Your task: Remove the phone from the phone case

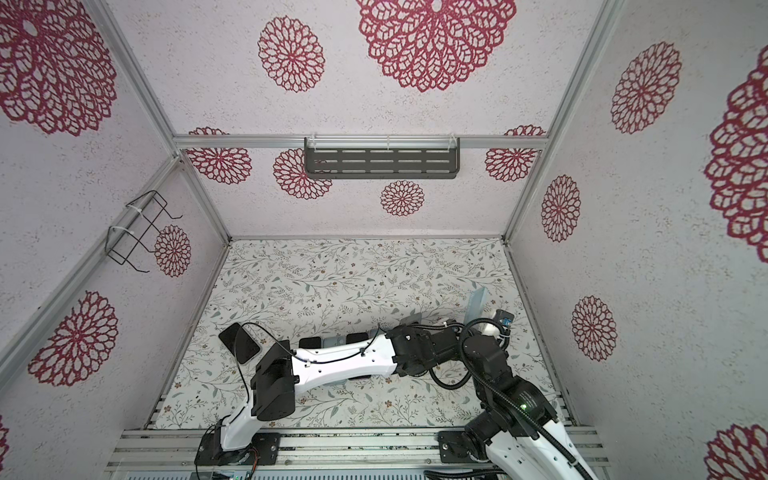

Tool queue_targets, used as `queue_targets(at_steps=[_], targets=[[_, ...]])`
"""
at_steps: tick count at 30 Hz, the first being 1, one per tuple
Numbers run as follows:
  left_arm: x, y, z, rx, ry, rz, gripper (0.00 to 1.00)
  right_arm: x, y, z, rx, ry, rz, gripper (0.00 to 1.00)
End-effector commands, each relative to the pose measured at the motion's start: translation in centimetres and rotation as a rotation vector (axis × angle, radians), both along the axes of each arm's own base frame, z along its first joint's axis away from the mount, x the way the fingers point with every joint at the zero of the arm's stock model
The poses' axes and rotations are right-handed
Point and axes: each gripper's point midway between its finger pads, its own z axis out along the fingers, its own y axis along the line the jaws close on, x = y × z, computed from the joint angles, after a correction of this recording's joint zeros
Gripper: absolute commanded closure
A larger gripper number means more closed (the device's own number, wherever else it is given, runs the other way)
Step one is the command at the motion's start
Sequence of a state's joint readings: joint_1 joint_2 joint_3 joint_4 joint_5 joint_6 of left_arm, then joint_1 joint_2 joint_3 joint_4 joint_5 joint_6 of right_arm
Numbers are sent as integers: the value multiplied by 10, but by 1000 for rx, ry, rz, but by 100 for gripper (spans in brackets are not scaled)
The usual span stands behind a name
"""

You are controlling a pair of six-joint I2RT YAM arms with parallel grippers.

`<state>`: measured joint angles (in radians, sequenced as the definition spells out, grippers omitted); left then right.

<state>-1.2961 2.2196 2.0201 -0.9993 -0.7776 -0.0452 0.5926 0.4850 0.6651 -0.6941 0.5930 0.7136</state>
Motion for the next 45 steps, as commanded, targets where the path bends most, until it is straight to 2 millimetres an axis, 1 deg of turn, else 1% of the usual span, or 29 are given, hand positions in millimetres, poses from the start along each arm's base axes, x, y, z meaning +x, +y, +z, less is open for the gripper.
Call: queue_targets(at_steps=[1,16,26,31,40,45], targets=[[-3,-8,-20,66,-18,-23,100,9,24,22,69,-72,95,100],[-9,-13,-41,106,16,-30,100,5,22,13,70,-66,95,100],[-16,-16,-46,132,23,-34,100,4,20,15,68,-73,93,100],[-18,-9,-55,175,28,-3,100,4,19,16,61,-73,94,100],[-21,-8,-69,216,26,-2,100,2,18,19,62,-79,92,100],[-21,-3,-78,264,16,7,100,2,17,19,61,-80,92,100]])
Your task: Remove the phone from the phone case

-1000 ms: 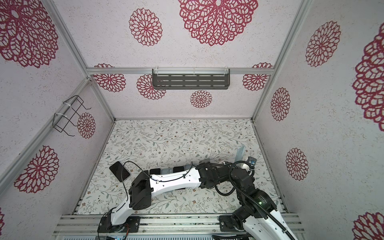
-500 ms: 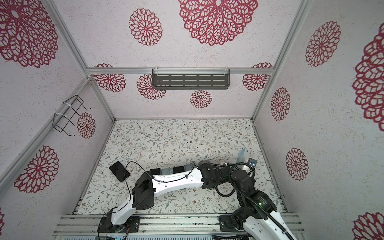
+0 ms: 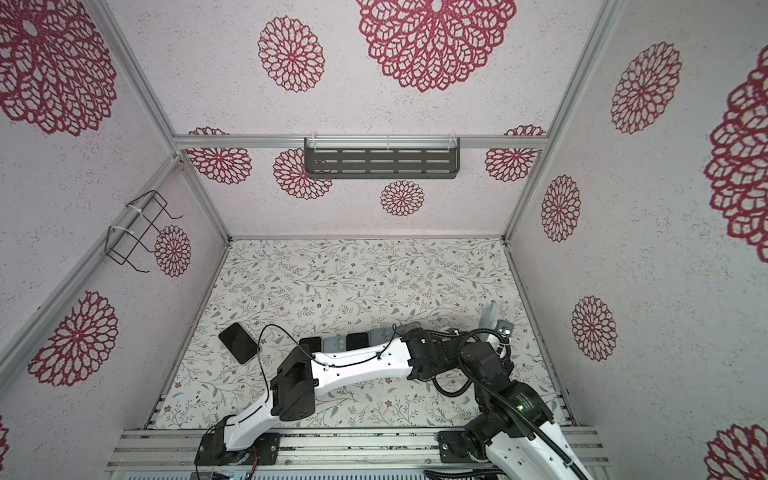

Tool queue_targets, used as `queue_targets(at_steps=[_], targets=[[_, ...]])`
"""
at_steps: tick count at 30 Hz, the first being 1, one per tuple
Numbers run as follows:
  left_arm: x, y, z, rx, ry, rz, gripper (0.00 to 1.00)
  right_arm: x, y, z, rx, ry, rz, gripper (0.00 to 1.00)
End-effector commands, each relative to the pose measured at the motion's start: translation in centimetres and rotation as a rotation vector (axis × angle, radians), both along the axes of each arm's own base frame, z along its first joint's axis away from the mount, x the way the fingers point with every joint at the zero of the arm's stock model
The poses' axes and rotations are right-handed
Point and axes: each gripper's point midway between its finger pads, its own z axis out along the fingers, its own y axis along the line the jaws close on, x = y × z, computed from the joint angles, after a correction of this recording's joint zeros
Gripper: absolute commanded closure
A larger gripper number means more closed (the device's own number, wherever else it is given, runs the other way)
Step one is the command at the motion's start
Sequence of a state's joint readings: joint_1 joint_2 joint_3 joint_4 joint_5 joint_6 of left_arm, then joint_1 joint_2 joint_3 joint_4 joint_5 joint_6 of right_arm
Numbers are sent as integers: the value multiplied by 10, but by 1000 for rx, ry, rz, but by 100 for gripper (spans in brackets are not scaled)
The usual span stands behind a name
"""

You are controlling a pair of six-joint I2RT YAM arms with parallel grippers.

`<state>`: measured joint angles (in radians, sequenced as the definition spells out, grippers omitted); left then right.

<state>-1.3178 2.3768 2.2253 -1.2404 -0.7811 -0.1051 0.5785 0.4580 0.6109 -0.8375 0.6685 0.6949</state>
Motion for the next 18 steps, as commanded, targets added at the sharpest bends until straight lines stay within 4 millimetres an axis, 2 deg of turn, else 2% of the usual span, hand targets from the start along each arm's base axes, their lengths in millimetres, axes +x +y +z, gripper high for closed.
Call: queue_targets(at_steps=[1,18], targets=[[-9,-3,-55,132,-31,-16,100,21,45,55,217,-196,155,100],[-18,-3,-91,229,0,-42,100,24,46,54,198,-193,158,100]])
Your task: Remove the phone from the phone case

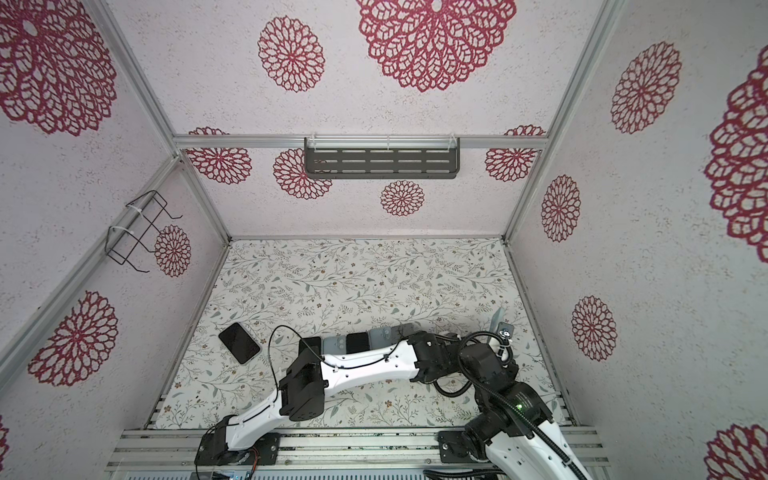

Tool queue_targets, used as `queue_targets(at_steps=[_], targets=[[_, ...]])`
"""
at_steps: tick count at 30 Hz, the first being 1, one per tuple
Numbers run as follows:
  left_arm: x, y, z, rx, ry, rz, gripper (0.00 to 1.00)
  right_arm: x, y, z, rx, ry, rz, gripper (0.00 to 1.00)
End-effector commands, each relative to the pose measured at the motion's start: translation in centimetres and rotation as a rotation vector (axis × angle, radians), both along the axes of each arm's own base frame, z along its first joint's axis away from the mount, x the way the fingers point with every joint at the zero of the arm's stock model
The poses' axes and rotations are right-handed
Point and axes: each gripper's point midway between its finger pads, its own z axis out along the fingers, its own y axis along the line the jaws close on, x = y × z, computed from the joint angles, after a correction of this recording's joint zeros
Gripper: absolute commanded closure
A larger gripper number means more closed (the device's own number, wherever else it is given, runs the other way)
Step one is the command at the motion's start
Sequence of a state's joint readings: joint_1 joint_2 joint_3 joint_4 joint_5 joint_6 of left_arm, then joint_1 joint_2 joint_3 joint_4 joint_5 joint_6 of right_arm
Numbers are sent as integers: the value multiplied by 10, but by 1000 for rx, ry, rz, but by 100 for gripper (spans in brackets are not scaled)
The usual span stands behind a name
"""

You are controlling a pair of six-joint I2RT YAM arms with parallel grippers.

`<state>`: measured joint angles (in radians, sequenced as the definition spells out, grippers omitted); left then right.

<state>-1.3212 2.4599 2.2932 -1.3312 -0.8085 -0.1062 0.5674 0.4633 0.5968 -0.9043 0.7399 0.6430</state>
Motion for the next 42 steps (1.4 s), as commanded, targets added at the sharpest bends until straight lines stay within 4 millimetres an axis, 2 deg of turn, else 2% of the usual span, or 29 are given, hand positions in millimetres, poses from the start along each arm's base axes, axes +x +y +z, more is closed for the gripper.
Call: queue_targets(at_steps=[1,12,20,26,29,32,36,40,42], targets=[[-20,-10,-74,124,6,-46,100,33,65,64,331,-246,195,100],[-34,-9,-101,160,39,-49,97,33,65,67,336,-256,201,100],[-40,-14,-109,128,47,-46,74,35,70,65,341,-247,210,100],[-40,-17,-110,97,52,-38,65,34,70,64,349,-245,212,100],[-40,-18,-108,80,49,-34,56,33,70,63,353,-244,214,100],[-40,-21,-104,56,46,-29,46,33,71,61,358,-238,216,100],[-37,-22,-87,7,21,-5,32,31,72,59,371,-227,223,100],[-31,-20,-52,-115,-20,35,22,26,73,54,389,-214,229,100],[-29,-18,-26,-225,-36,55,14,25,74,48,394,-202,233,100]])
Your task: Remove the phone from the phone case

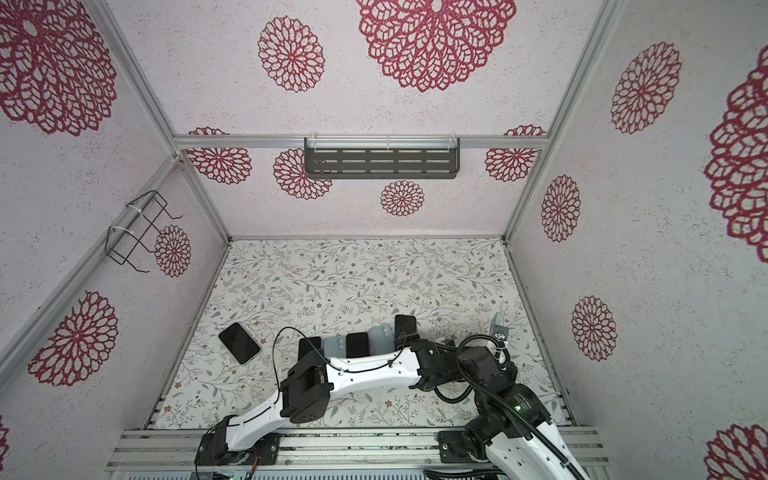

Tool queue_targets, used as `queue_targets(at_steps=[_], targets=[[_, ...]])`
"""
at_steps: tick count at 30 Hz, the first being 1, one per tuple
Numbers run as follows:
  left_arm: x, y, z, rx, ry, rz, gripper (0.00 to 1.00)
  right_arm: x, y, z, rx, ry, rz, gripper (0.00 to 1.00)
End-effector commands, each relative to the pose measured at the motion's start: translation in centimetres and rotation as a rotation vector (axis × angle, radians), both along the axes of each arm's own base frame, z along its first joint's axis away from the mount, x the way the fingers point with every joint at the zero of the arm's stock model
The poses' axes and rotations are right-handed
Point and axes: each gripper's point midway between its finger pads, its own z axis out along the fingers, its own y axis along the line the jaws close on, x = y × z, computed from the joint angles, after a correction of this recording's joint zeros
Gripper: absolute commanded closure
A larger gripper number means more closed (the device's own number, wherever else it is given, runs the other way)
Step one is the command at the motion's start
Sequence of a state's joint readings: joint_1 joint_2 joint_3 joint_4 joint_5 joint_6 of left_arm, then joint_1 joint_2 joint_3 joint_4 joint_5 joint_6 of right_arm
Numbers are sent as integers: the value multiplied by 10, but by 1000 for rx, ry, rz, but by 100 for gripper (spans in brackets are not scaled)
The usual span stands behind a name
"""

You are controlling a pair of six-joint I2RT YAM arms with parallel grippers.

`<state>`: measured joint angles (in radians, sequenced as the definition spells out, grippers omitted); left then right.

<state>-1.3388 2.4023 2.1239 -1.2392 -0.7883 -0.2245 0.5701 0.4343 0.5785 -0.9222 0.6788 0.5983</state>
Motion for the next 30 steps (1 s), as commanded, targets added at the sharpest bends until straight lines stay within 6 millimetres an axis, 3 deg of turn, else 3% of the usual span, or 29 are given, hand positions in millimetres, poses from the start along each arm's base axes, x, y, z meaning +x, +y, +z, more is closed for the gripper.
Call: queue_targets(at_steps=[1,2,6,12,16,19,22,25,30], targets=[[-15,-24,3,-198,-60,-2,5,30,68,55,403,-224,157,100],[-14,-21,14,-249,-72,4,0,30,68,52,402,-215,157,100],[-7,3,44,-377,-119,47,3,31,72,43,403,-185,158,100],[-4,35,66,-471,-138,95,3,37,80,26,404,-151,166,100],[2,49,58,-511,-105,141,3,39,78,30,403,-174,156,100],[4,45,42,-555,6,157,1,40,78,45,411,-208,170,100],[8,42,30,-599,102,192,8,41,79,64,399,-238,194,100],[7,41,28,-650,154,199,10,42,73,84,354,-254,190,100],[9,47,29,-762,219,229,13,43,72,98,332,-274,195,100]])
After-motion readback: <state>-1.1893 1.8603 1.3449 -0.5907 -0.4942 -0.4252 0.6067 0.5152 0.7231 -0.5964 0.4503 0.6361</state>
